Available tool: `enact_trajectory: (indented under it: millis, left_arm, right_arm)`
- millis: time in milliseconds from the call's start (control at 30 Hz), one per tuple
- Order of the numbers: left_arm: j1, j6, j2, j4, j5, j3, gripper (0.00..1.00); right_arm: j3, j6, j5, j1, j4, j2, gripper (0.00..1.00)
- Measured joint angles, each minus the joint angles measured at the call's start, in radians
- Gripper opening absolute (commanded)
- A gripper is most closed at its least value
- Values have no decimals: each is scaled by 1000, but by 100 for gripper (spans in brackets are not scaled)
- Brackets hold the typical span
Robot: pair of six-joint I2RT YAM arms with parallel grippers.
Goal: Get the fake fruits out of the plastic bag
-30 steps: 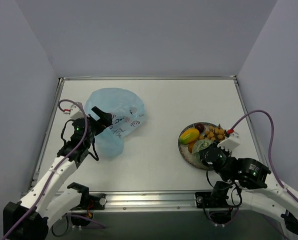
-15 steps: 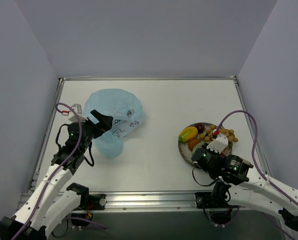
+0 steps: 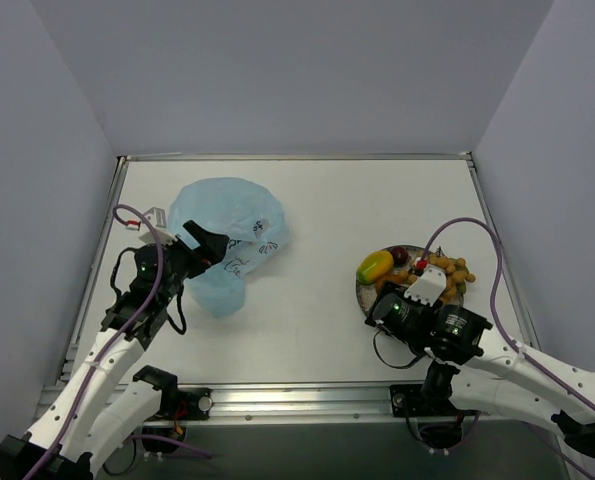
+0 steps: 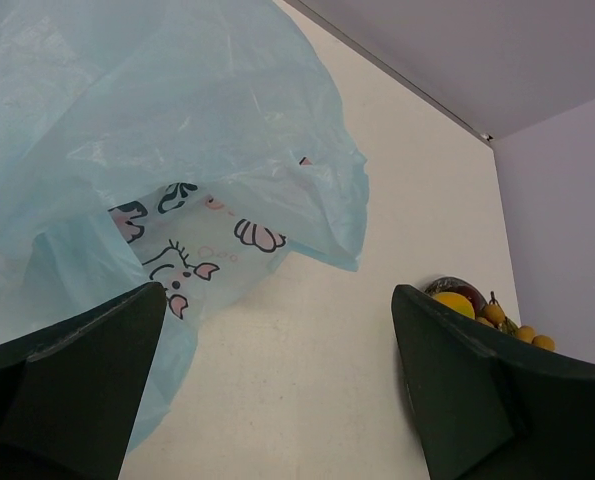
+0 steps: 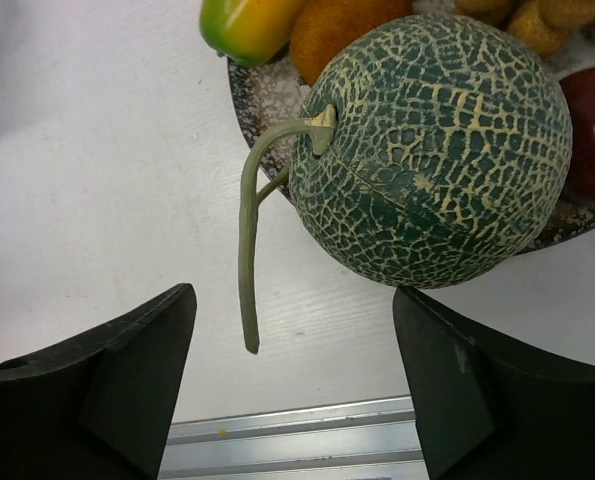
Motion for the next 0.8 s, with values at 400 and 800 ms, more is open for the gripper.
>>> enact_trajectory:
  millis: [400,800]
  left_arm:
    - [0,5,-72,-43,38,74,94]
    - [0,42,-114,-129,64,117,94]
  right_arm:
    - [145,-46,22,48,4,-11,99]
    - [333,-185,140,60,35,6,100]
